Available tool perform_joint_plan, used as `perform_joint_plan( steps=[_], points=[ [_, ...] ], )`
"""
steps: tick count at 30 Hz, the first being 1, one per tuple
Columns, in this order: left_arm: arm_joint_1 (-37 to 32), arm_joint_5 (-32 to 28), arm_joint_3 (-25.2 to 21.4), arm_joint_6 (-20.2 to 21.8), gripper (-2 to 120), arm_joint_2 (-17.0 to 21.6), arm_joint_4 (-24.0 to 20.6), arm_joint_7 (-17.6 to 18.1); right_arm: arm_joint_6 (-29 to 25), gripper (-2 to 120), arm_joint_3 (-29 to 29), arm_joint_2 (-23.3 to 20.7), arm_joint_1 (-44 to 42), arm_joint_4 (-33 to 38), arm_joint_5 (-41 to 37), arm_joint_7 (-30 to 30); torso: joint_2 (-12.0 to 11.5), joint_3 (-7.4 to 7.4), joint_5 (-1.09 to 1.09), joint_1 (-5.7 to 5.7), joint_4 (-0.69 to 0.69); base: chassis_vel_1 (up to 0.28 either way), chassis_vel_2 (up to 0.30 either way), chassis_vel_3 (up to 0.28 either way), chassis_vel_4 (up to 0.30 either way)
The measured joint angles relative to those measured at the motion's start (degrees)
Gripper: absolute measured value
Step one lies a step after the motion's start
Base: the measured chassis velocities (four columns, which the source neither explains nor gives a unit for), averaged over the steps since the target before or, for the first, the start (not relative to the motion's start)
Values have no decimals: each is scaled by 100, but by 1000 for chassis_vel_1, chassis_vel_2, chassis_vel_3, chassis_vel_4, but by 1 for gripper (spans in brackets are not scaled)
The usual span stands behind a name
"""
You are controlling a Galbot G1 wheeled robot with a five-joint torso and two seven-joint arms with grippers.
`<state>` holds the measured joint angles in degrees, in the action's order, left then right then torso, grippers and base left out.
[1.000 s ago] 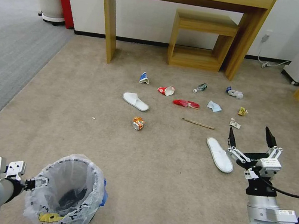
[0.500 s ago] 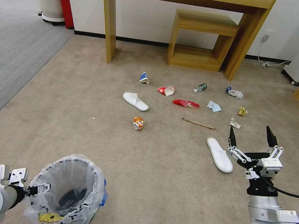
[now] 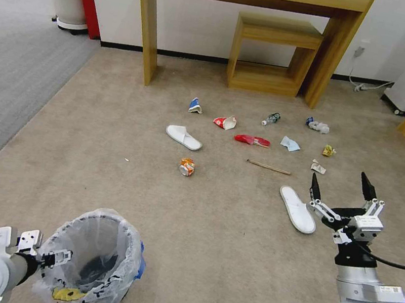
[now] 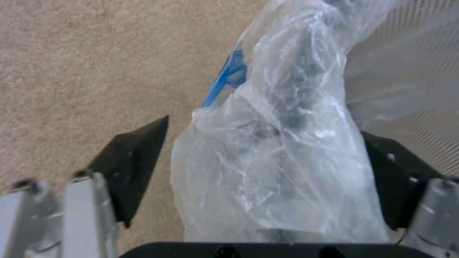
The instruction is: Pick up the trash bin and place the garbage on the floor into it.
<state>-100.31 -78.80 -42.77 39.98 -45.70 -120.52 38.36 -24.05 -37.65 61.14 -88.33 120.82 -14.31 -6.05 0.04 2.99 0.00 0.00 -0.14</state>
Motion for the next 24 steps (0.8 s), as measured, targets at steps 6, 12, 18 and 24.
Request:
perform_joint_plan(
  steps=[6, 12, 18, 24],
  points=[
    [-77, 14, -48, -6, 64, 46, -49, -55, -43, 100, -16, 16, -10, 1, -17, -7, 0, 0, 0, 0, 0, 0, 0, 0, 0],
    [-95, -5, -54, -39, 40, 39, -84, -74, -59, 100, -37, 19, -32, 36, -49, -22, 0, 0, 0, 0, 0, 0, 0, 0, 0],
    [-154, 69, -117, -70, 20, 8, -179, -281, -58, 100, -50, 13, -38, 55, -58, -38, 0, 0, 0, 0, 0, 0, 0, 0, 0],
    [-180, 121, -210, -131, 1, -31, -324, -333, -28, 100, -20, 28, -4, 40, -55, -67, 0, 0, 0, 0, 0, 0, 0, 0, 0]
  ],
)
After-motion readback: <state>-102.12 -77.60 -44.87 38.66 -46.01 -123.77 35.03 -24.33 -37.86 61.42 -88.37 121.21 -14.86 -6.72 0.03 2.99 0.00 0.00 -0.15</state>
